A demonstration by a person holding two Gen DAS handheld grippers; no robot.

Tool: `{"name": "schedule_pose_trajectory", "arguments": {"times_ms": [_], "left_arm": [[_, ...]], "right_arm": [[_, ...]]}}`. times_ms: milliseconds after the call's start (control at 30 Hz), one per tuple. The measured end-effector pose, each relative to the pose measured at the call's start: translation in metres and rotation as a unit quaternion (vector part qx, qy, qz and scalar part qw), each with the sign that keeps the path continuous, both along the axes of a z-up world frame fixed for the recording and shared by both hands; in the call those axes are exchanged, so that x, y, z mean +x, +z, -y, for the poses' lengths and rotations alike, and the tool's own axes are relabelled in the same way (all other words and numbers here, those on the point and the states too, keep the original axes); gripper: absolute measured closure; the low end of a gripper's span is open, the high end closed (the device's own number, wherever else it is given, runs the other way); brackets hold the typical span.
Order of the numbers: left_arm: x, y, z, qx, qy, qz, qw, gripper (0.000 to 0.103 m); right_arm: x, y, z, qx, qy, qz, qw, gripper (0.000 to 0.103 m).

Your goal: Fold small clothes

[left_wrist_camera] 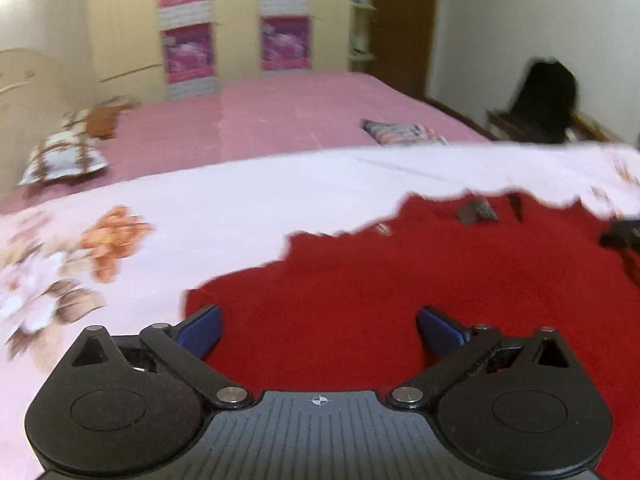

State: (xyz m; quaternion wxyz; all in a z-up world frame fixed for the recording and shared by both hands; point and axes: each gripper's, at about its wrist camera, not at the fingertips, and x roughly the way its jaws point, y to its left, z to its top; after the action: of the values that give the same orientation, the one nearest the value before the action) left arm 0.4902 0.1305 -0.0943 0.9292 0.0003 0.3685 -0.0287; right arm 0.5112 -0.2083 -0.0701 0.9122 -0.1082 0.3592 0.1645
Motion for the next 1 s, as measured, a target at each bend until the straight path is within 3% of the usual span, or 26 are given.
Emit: {"name": "schedule_pose_trajectory", "arguments": {"times_ms": [100, 200, 333, 433, 533, 633, 700, 767, 867, 933, 1000], "left_arm": [[-0.024, 0.012, 0.019, -0.029, -0.01, 0.039, 0.9988, 0.0], [-0.048, 0.015, 0.066, -0.027, -0.045, 0.063, 0.9967, 0.0], [-0.06, -0.002, 0.108, 0.021, -0.061, 0.047, 0.9968, 0.0], [-0.075, -0.01, 0.079, 0.021, -0.035, 0.045, 0.9982, 0.0], [-0.095, -0.011, 0.026, 0.014, 0.016, 0.043, 0.9989, 0.0], [-0.103, -0.011, 0.003, 0.0, 0.035, 0.033, 0.9988, 0.0], [-0.105, -0.001, -0.003, -0.008, 0.057, 0.041, 0.9975, 0.0], [-0.119, 0.01, -0.007, -0.026, 0.063, 0.06, 0.9958, 0.0], [-0.136, 0.015, 0.009, -0.02, 0.043, 0.067, 0.9966, 0.0], [-0.139, 0.01, 0.014, -0.027, 0.028, 0.058, 0.9975, 0.0], [-0.147, -0.002, 0.018, -0.013, 0.027, 0.046, 0.9985, 0.0]], "right_arm": [[-0.017, 0.016, 0.015, 0.035, -0.011, 0.018, 0.999, 0.062], [-0.049, 0.021, -0.005, 0.048, 0.037, 0.03, 0.998, 0.063], [-0.079, 0.002, -0.044, 0.025, 0.093, 0.028, 0.995, 0.064], [-0.092, -0.009, -0.031, -0.007, 0.1, 0.044, 0.994, 0.063], [-0.09, -0.007, 0.027, 0.002, 0.024, 0.036, 0.999, 0.063], [-0.087, -0.01, 0.066, 0.036, -0.014, -0.003, 0.999, 0.058], [-0.086, -0.002, 0.068, 0.047, -0.025, -0.008, 0.999, 0.06], [-0.101, 0.017, 0.068, 0.066, -0.029, 0.02, 0.997, 0.066], [-0.126, 0.033, 0.06, 0.078, -0.01, 0.044, 0.996, 0.067], [-0.14, 0.029, 0.055, 0.084, 0.011, 0.036, 0.996, 0.068], [-0.142, 0.02, 0.046, 0.06, 0.031, 0.022, 0.997, 0.075]]}}
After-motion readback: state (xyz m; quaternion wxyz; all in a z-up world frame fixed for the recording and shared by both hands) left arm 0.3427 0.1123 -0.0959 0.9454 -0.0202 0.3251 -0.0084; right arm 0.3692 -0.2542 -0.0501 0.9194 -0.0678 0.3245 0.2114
